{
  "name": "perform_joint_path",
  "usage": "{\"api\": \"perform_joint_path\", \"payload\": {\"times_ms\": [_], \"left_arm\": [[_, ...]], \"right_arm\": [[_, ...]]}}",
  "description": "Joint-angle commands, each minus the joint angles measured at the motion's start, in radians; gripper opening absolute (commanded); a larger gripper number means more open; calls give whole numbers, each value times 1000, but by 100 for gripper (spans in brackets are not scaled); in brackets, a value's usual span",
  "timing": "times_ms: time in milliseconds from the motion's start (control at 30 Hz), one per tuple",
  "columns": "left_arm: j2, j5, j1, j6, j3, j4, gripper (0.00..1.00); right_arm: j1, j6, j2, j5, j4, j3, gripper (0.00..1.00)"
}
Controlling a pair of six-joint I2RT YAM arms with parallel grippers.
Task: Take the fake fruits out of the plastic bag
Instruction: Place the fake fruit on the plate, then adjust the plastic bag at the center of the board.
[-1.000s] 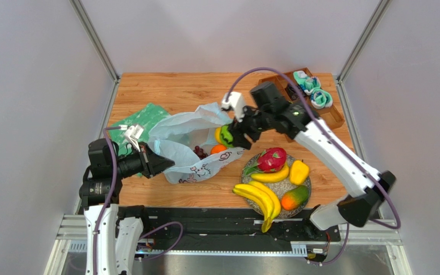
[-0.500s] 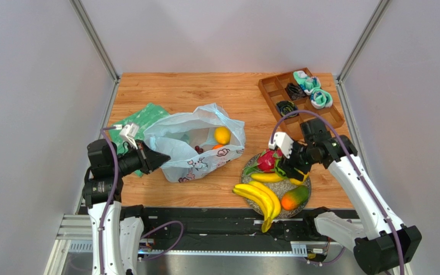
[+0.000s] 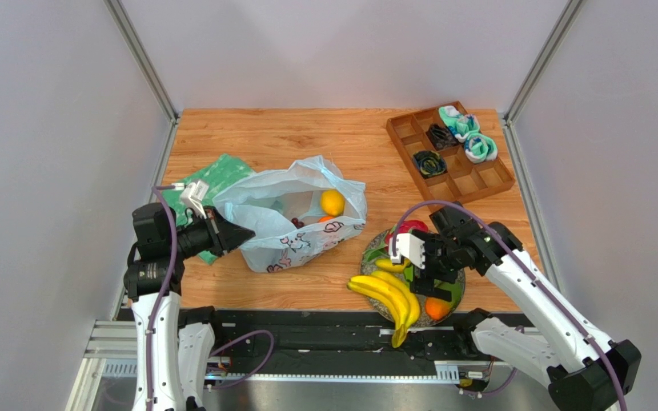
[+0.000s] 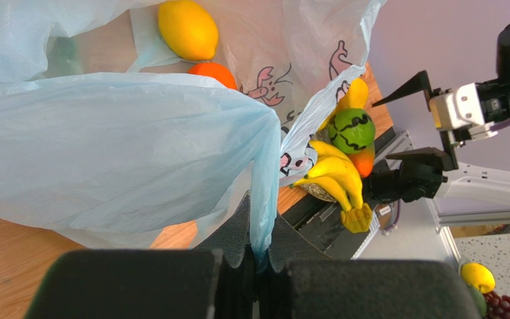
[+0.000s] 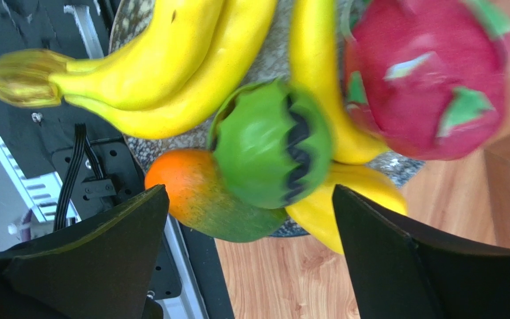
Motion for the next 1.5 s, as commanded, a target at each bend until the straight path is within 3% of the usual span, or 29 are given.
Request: {"api": "perform_joint_path", "payload": {"times_ms": [0, 200, 400, 433, 467, 567, 633, 800, 867, 900, 933, 967, 1000, 1067, 1100, 1233, 1300, 1333, 1467], "left_arm": [[5, 20, -10, 0, 3, 37, 0], [64, 53, -40, 26, 19, 5, 0], [136, 90, -43, 104, 75, -82, 0], [140, 93, -46, 106, 78, -86, 0], [149, 98, -49, 109, 87, -105, 0], [160, 90, -49, 156, 148, -191, 0], [162, 81, -50, 201, 183, -227, 0], [191, 72, -50, 264, 251, -323, 0], [189, 34, -50, 316, 282, -375, 0], [191, 6, -53, 324, 317, -389, 1], [194, -34, -55, 330, 341, -411, 9], [197, -43, -57, 359, 372, -420, 27], [205, -55, -60, 367, 451, -426, 35], [248, -97, -79, 374, 553, -434, 54], [267, -97, -86, 376, 664, -434, 57], [463, -73, -162, 255, 918, -318, 60], [543, -106, -214, 246, 1007, -262, 59], [627, -127, -312, 273, 1029, -256, 58], [818, -169, -503, 325, 1078, -259, 50]], "right_arm": [[9, 162, 39, -14, 114, 227, 100], [19, 513, 331, -190, 378, 600, 100], [110, 630, 556, -287, 576, 779, 95], [134, 618, 590, -267, 612, 780, 92], [186, 619, 601, -147, 635, 774, 92], [223, 665, 595, 37, 763, 716, 100], [228, 635, 569, 75, 862, 635, 100], [256, 584, 605, 270, 890, 608, 97], [248, 596, 610, 279, 919, 593, 88], [245, 602, 611, 276, 910, 599, 77], [236, 611, 611, 253, 897, 608, 71], [225, 621, 607, 226, 875, 643, 64], [216, 621, 604, 195, 825, 663, 37], [188, 602, 601, 98, 772, 722, 16], [182, 595, 605, 63, 696, 745, 5], [161, 564, 633, -161, 493, 875, 0], [161, 628, 624, -167, 488, 868, 0], [161, 647, 621, -170, 496, 859, 0], [159, 732, 628, -152, 516, 816, 0]]}}
